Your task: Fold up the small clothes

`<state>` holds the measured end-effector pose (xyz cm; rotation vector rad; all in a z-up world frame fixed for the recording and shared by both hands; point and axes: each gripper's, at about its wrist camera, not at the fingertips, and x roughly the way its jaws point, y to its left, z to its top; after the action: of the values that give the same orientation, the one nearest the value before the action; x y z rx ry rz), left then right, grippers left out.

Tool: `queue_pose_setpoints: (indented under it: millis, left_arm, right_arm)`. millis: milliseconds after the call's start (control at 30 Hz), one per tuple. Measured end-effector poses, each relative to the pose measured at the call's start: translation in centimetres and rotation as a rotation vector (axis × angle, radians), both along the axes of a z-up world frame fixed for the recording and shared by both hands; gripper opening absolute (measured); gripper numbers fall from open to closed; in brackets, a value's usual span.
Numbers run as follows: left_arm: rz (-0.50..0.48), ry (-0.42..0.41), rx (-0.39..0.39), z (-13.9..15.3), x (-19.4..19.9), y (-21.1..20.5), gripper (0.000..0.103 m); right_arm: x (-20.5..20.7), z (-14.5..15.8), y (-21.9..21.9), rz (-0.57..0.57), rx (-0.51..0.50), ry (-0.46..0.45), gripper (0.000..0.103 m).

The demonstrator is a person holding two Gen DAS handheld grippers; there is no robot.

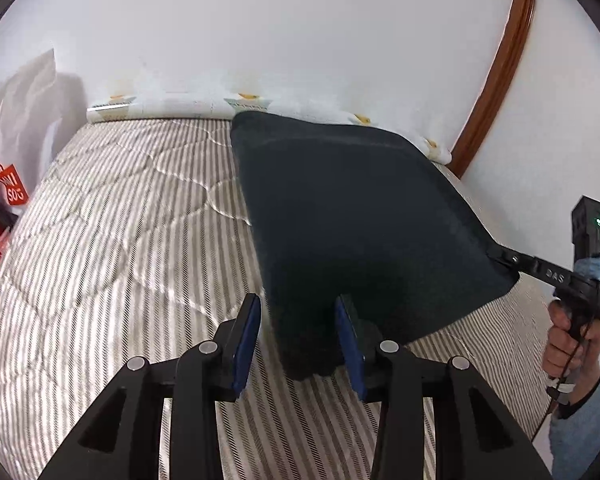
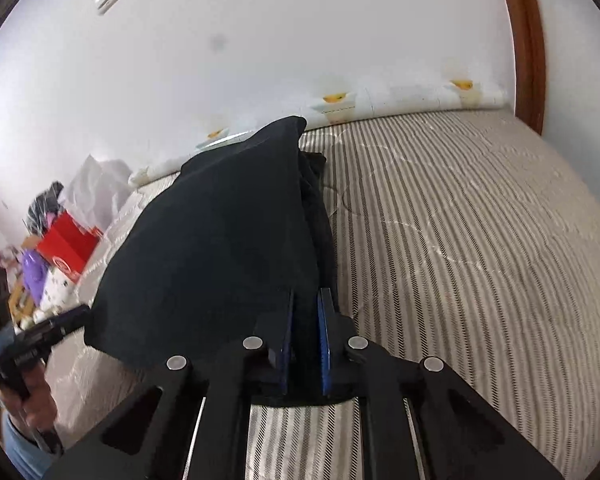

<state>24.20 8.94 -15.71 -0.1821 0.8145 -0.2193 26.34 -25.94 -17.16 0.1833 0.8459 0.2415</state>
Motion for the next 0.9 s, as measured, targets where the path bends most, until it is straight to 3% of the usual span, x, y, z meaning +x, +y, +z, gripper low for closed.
queue_pose_setpoints:
  millis: [267,600,900]
  left_arm:
    - [-0.003,0.007,0.018,-0.9,0.1,-0.3,0.038]
    - [0.015,0.02,0.054,-0.8,-0.8,-1.4,0.038]
    - [0.033,0.039,0.069,-1.0,-1.1,-2.4,0.038]
  right_arm:
    - [-3.0,-0.2,0.4,-0.023,-0.072,-0.026,0.013]
    - [-3.8,-0.1,0.7,-0.063,-0.102,-0.028,0.013]
    - [-4.7,0.2,2.0,-0.094,-0.212,-0.037,0.013]
